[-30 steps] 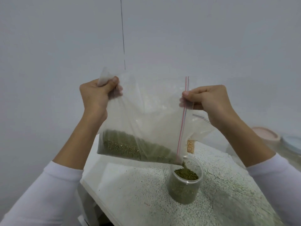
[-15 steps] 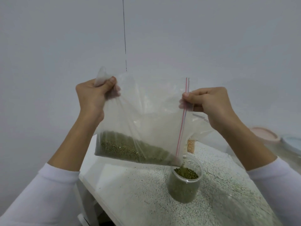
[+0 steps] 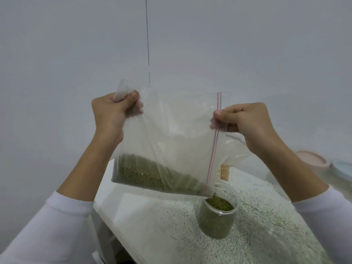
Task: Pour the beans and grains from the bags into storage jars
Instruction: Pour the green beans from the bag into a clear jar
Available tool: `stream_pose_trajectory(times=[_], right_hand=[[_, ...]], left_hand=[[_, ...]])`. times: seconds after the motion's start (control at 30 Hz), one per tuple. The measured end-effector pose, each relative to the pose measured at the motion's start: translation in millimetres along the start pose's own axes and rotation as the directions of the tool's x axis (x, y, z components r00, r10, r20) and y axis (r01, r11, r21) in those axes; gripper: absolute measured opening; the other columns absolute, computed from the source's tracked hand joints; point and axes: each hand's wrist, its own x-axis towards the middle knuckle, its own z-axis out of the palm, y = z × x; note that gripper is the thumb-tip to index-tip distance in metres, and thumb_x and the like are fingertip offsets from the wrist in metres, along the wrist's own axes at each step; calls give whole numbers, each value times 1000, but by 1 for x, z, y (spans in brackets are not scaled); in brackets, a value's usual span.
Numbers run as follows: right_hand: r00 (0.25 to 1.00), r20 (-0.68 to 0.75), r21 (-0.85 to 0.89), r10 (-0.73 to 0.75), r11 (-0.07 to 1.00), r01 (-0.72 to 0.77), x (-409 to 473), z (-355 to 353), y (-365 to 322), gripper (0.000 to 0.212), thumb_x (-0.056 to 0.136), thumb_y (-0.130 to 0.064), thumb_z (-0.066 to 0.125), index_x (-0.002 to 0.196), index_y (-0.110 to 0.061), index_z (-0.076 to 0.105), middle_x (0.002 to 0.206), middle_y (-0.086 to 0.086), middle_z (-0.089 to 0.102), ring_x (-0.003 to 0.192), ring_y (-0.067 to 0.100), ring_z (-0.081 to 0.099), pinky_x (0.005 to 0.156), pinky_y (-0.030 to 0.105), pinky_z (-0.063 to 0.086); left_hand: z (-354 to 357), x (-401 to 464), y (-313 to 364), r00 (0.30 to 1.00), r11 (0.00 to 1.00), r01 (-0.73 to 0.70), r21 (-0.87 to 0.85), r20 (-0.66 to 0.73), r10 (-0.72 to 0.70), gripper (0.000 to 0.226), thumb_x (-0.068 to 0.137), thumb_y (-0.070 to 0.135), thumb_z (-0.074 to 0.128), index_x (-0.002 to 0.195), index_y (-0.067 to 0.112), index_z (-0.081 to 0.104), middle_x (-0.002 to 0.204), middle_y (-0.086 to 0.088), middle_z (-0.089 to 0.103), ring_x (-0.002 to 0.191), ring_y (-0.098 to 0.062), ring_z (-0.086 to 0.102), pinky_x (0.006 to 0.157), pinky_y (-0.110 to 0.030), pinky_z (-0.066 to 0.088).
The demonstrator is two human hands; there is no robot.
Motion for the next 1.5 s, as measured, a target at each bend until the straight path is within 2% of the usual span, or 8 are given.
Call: stream_pose_trajectory(times=[0.6, 0.73, 0.87, 1.0, 1.13, 1.27, 1.4, 1.5], right_hand=[[1000, -22, 18, -7, 1000, 7, 3, -3, -6, 9, 77, -2, 73, 72, 5, 69, 63, 13, 69, 62, 27, 69, 76, 43, 59], [1000, 21, -29, -1, 1000, 2, 1, 1, -2, 9, 78, -2, 73, 71, 3, 69, 63, 13, 69, 64, 29, 69, 77, 47, 57], [999, -30, 7, -12, 1000, 13, 6, -4, -8, 9, 77, -2, 73, 71, 3, 69, 64, 13, 69, 64, 28, 69, 77, 45, 58], [1000, 18, -38, -1, 999, 1, 4, 0, -3, 9, 77, -2, 73, 72, 4, 69, 65, 14, 70, 64, 29, 69, 78, 47, 57], [999, -32, -6, -6, 1000, 5, 8, -6, -6, 9, 77, -2, 73, 73, 4, 69, 65, 14, 70, 66, 29, 70, 78, 46, 58], [1000, 17, -38, 21, 999, -20, 6, -2, -2, 9, 77, -2, 73, 72, 3, 69, 64, 14, 70, 66, 30, 69, 78, 46, 57], [1000, -30, -3, -5, 1000, 4, 10, -8, -7, 9, 77, -4, 73, 74, 4, 69, 67, 14, 70, 67, 31, 70, 78, 44, 58], [1000, -1, -22, 7, 1000, -7, 8, -3, -2, 9, 77, -3, 73, 72, 4, 69, 65, 14, 70, 65, 30, 69, 77, 45, 58]], left_hand=[[-3, 3, 3, 1000, 1000, 5, -20, -30, -5, 13, 86, 4, 65, 74, 4, 64, 49, 5, 62, 48, -9, 59, 57, -22, 54], [2, 2, 3, 999, 1000, 1, 24, 49, -3, 12, 86, 4, 66, 74, 2, 64, 50, 4, 63, 48, -11, 59, 56, -23, 54], [1, 4, 4, 1000, 999, -3, -39, -24, 2, 13, 86, 4, 65, 74, 4, 64, 49, 4, 62, 48, -10, 59, 57, -22, 53], [4, 3, 3, 998, 1000, 2, 17, 58, -3, 13, 86, 4, 66, 73, 3, 65, 51, 3, 63, 49, -12, 60, 57, -23, 54], [1, 6, 2, 1000, 999, -2, -35, -29, 1, 11, 85, 5, 67, 74, 4, 65, 52, 3, 64, 51, -11, 61, 58, -23, 54], [3, 4, 2, 998, 1000, 14, 15, 56, -14, 11, 85, 4, 67, 74, 3, 65, 51, 2, 63, 50, -12, 61, 57, -23, 54], [0, 8, 2, 998, 998, 23, -63, -63, -27, 12, 86, 4, 66, 74, 3, 64, 50, 3, 63, 50, -11, 60, 59, -23, 54], [4, 6, 1, 999, 1000, 25, 1, 23, -25, 11, 85, 4, 67, 74, 3, 65, 51, 2, 63, 50, -12, 61, 57, -23, 54]])
